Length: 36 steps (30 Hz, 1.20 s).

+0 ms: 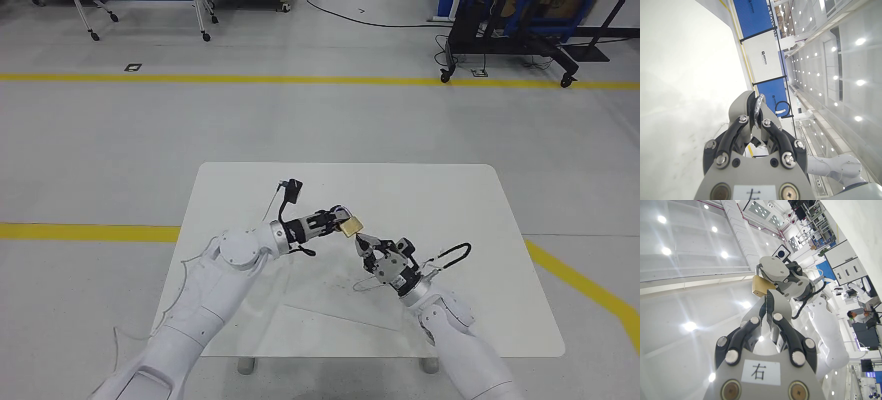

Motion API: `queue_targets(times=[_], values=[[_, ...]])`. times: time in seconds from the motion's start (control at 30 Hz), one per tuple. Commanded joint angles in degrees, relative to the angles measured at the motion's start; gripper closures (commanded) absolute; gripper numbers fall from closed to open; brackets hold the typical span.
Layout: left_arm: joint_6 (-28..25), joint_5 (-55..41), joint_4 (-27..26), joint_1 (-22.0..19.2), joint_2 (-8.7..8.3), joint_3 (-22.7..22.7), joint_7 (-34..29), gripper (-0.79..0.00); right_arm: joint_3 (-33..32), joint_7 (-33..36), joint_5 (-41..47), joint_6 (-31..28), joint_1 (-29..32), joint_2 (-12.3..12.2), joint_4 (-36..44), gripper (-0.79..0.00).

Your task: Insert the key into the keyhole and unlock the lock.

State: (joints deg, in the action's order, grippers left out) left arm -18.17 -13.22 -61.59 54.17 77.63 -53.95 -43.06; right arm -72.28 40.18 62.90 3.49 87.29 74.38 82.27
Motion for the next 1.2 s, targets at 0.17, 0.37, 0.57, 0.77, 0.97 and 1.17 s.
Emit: queue_targets(times=[0.17,0.37,0.57,0.77,0.97,1.17], values=[[-0.26,0.23,-0.79,0.57,-0.12,-0.49,-0.12,0.0,-0.39,0.85,0.08,0.33,-0.26,-0.08,-0.39,0.0],[0.16,-0.05,-0.85,0.63,-0.12,-0.73,-0.47,0.0,-0.86,0.9,-7.03,-3.61,-0.03,-0.5,0.48,-0.249],[1.2,-0.69,-0.42,0.36,-0.07,-0.95,-1.01,0.0,-2.47,0.43,-15.24,-8.64,1.76,-1.18,2.19,-0.286],[3.21,-0.44,0.03,-0.15,0.0,-0.52,-2.59,0.0,-7.74,-1.17,-22.78,-13.27,5.88,-2.38,6.23,-0.302],[6.9,4.08,1.19,-1.86,0.27,2.16,-5.65,0.0,-14.94,-3.46,-26.69,-17.72,11.59,-3.44,11.56,-0.382],[10.69,10.26,2.75,-3.83,0.76,6.27,-10.12,0.0,-18.14,-4.87,-28.44,-21.0,15.05,-3.76,15.59,-0.785]])
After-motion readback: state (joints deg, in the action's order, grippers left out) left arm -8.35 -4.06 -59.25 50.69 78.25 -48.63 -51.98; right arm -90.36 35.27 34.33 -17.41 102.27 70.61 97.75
